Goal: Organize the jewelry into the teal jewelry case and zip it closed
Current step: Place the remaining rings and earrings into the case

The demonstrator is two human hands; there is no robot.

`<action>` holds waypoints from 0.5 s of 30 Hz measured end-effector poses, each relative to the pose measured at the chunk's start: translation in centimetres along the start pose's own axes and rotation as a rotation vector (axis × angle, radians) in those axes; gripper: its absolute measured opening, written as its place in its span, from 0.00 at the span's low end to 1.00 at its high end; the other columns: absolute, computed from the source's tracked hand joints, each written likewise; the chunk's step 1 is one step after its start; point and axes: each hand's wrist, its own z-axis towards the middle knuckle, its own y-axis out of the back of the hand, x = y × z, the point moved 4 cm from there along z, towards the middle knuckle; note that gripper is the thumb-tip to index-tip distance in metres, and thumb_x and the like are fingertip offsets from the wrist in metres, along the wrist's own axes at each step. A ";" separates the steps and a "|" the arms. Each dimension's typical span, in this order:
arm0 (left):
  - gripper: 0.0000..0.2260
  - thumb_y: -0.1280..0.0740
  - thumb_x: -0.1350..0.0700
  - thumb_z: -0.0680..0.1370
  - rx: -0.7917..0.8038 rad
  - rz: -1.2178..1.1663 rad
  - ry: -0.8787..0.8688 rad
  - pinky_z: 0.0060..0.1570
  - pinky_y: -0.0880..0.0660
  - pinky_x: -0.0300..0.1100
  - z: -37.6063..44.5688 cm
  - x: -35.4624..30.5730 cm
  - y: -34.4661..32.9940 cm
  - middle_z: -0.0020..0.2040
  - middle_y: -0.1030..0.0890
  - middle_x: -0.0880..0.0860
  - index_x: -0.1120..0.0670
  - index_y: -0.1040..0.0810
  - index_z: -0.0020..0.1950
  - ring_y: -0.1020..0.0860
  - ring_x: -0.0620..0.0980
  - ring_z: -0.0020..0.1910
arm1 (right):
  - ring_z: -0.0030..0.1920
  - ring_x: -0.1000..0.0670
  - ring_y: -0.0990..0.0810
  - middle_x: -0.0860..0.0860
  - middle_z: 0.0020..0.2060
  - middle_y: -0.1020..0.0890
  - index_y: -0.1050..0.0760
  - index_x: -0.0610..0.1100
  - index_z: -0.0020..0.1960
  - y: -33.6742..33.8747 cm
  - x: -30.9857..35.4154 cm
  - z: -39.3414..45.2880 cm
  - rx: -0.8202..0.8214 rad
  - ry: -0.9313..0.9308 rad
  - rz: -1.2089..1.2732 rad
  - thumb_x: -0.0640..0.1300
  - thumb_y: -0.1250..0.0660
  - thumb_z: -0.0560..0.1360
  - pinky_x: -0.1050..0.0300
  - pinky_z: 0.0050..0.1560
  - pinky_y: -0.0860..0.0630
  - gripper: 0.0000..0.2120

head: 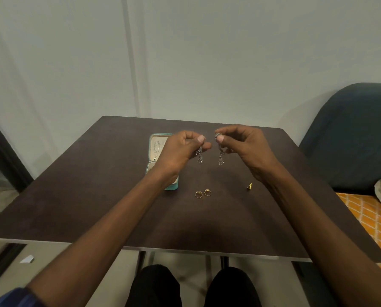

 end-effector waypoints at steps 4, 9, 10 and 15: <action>0.04 0.32 0.58 0.75 0.017 0.183 -0.086 0.39 0.27 0.39 0.2 -0.7 0.7 0.38 0.21 0.56 0.54 0.22 0.40 0.25 0.47 0.35 | 0.37 0.53 0.23 0.47 0.36 0.18 0.21 0.45 0.45 -0.4 0.4 0.4 -0.016 0.005 -0.041 0.39 0.30 0.72 0.63 0.37 0.27 0.03; 0.05 0.33 0.56 0.77 -0.016 0.351 -0.129 0.37 0.30 0.37 0.5 -1.8 2.1 0.34 0.24 0.52 0.55 0.22 0.42 0.28 0.43 0.33 | 0.38 0.55 0.23 0.50 0.37 0.19 0.21 0.48 0.43 -1.2 0.4 1.0 0.008 0.020 -0.106 0.40 0.30 0.73 0.64 0.37 0.27 0.03; 0.05 0.33 0.56 0.77 -0.009 0.362 -0.124 0.38 0.29 0.38 0.5 -2.0 2.3 0.35 0.23 0.54 0.55 0.22 0.42 0.27 0.45 0.35 | 0.38 0.55 0.23 0.51 0.36 0.19 0.21 0.48 0.43 -1.4 0.3 1.2 0.020 0.022 -0.117 0.40 0.30 0.73 0.64 0.37 0.26 0.03; 0.05 0.34 0.58 0.77 0.000 0.292 -0.121 0.37 0.28 0.29 0.9 -2.5 3.1 0.36 0.21 0.51 0.59 0.23 0.49 0.24 0.39 0.34 | 0.36 0.60 0.23 0.52 0.37 0.19 0.20 0.44 0.49 -2.7 0.9 2.1 0.064 0.055 -0.171 0.40 0.31 0.73 0.69 0.36 0.28 0.05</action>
